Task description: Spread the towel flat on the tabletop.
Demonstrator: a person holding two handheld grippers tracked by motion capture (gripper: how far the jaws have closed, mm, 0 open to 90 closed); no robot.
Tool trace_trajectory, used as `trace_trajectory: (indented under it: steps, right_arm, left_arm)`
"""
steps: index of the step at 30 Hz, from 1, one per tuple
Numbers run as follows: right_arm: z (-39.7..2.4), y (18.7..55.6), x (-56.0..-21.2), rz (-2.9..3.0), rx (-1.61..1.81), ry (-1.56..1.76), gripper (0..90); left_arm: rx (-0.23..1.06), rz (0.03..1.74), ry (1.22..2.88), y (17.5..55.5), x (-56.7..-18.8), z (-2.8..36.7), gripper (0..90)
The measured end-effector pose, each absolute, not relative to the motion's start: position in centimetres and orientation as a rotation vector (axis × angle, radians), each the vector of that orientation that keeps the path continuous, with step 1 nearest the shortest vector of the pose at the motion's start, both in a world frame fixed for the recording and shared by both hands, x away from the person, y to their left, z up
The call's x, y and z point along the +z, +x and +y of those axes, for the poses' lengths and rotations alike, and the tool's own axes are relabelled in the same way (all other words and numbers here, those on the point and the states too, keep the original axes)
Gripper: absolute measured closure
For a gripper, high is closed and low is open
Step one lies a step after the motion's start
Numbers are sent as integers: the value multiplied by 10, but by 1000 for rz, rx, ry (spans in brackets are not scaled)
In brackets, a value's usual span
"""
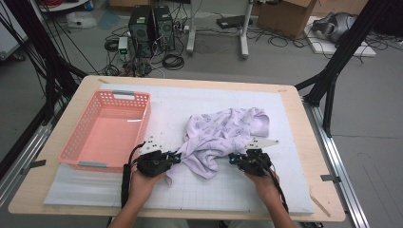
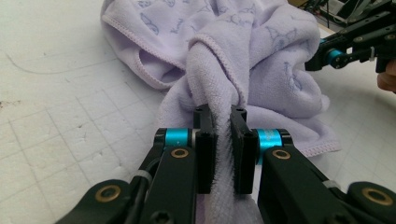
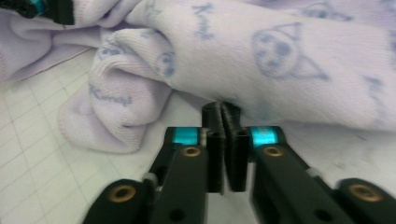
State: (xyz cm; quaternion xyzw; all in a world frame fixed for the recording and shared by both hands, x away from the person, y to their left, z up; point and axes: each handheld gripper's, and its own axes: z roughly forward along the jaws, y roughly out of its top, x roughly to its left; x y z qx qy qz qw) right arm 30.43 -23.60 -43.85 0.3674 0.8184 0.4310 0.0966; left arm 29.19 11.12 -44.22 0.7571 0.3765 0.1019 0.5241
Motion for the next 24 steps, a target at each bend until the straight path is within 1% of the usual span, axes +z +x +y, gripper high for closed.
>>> trace_trajectory:
  steps: [3, 4, 5, 6, 7, 8, 9, 10, 12, 14, 16, 22, 23, 24]
  right_arm:
    - [-220, 307, -444, 2485, 1269, 1059, 703]
    - [-212, 307, -447, 2515, 1277, 1057, 641]
    - [-207, 308, -448, 2522, 1285, 1059, 602]
    - [-199, 309, -449, 2535, 1302, 1049, 585]
    - [-195, 309, -450, 2542, 1303, 1048, 548]
    - [-189, 310, -450, 2538, 1300, 1039, 535]
    - [-182, 310, -449, 2535, 1275, 1029, 560]
    - [-177, 310, -449, 2527, 1250, 1009, 605]
    - [-171, 308, -450, 2526, 1249, 983, 764]
    - [-168, 306, -450, 2541, 1261, 975, 893]
    - [-169, 306, -450, 2555, 1257, 970, 900]
    - [-191, 303, -446, 2518, 1274, 1006, 900]
    - [-191, 305, -446, 2510, 1287, 1023, 892]
    - [-191, 307, -447, 2496, 1292, 1031, 857]
  left_arm:
    - [244, 901, 1815, 292, -442, 111, 824]
    - [246, 902, 1816, 292, -443, 110, 825]
    - [249, 902, 1817, 292, -443, 110, 825]
    - [247, 903, 1819, 292, -443, 110, 824]
    - [245, 905, 1821, 292, -444, 110, 825]
    - [242, 904, 1824, 292, -444, 110, 825]
    - [245, 907, 1824, 292, -445, 109, 824]
    - [244, 907, 1823, 292, -445, 109, 824]
    - [248, 905, 1828, 292, -445, 109, 824]
    - [248, 906, 1826, 292, -445, 109, 824]
    - [246, 904, 1827, 292, -445, 109, 825]
    - [241, 908, 1813, 292, -444, 109, 824]
    - [244, 906, 1813, 292, -444, 109, 824]
    - [248, 903, 1816, 292, -444, 109, 825]
